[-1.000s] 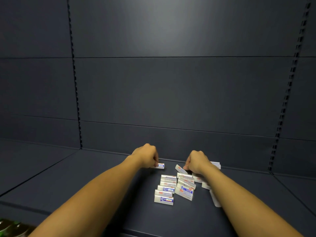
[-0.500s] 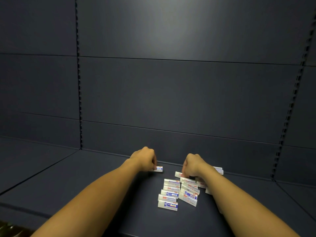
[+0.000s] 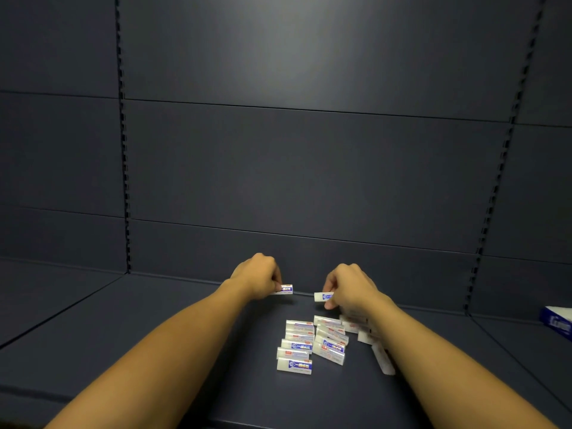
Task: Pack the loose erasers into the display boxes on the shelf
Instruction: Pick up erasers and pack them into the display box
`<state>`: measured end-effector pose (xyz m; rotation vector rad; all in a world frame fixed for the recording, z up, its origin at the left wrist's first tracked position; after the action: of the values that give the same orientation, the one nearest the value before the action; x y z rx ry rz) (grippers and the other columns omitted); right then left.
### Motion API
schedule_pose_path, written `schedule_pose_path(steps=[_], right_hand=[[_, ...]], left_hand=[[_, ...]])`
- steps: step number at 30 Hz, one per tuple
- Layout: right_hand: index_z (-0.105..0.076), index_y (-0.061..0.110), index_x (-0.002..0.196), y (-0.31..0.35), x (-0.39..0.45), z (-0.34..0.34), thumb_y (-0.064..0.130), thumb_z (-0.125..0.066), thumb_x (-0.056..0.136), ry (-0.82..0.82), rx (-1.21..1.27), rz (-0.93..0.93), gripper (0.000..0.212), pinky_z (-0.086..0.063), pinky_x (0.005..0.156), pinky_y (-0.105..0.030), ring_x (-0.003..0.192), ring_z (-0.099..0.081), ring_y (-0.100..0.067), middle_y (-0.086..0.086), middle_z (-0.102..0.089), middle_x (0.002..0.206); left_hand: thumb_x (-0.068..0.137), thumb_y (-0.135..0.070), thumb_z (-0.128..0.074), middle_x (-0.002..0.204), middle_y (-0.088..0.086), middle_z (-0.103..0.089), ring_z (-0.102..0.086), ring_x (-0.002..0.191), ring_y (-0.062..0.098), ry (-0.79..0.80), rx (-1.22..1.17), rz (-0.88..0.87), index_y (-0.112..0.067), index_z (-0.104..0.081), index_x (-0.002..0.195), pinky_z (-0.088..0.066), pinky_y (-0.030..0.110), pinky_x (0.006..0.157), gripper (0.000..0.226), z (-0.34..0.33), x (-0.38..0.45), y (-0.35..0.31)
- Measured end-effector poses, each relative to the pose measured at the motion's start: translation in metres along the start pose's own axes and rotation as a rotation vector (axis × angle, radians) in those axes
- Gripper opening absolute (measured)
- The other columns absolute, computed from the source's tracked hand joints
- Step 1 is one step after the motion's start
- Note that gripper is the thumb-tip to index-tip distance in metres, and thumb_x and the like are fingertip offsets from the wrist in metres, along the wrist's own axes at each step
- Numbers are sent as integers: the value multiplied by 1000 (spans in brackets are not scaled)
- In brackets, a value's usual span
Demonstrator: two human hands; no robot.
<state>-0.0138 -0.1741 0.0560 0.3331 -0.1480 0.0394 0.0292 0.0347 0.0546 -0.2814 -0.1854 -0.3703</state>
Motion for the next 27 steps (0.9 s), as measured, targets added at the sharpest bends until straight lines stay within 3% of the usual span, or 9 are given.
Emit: schedule_pose_path(steps=[8, 11, 20, 27], right_hand=[[-75, 33, 62, -41, -37, 40, 29, -99, 55, -130, 104, -184, 25, -60, 75, -37, 78, -68, -11, 13, -72, 75], [-75, 30, 59, -63, -57, 55, 22, -98, 56, -190, 114, -263, 25, -60, 76, -36, 79, -69, -11, 12, -72, 73], [-82, 25, 78, -119, -123, 79, 21, -95, 63, -221, 66, -422, 21, -59, 77, -36, 81, -67, -14, 7, -74, 81], [-80, 23, 78, -174, -172, 109, 21, -92, 69, -253, 10, -463, 15, -58, 75, -35, 83, -67, -16, 4, -73, 86]], left_hand=[[90, -25, -71, 106, 1, -75, -68, 95, 22, -20, -27, -171, -20, -80, 101, -57, 38, 85, 15, 4, 15, -58], [92, -23, -70, 107, -1, -75, -68, 96, 20, -9, -25, -273, -18, -80, 104, -57, 37, 85, 16, 1, 16, -91], [88, -18, -69, 101, -1, -76, -69, 87, 20, 25, -5, -431, -18, -80, 98, -59, 36, 79, 15, -17, 0, -187], [87, -17, -67, 103, -1, -75, -68, 89, 21, 41, 17, -457, -18, -80, 98, -56, 34, 75, 17, -29, -14, -269]])
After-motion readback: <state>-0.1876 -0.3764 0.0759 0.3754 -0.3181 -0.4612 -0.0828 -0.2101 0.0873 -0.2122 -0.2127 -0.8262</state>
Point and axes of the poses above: each hand's wrist, its own x-axis towards the middle knuckle, its own z-axis out of the back of the hand, y = z × x, the point moved 5 cm from there along x, towards the middle knuckle
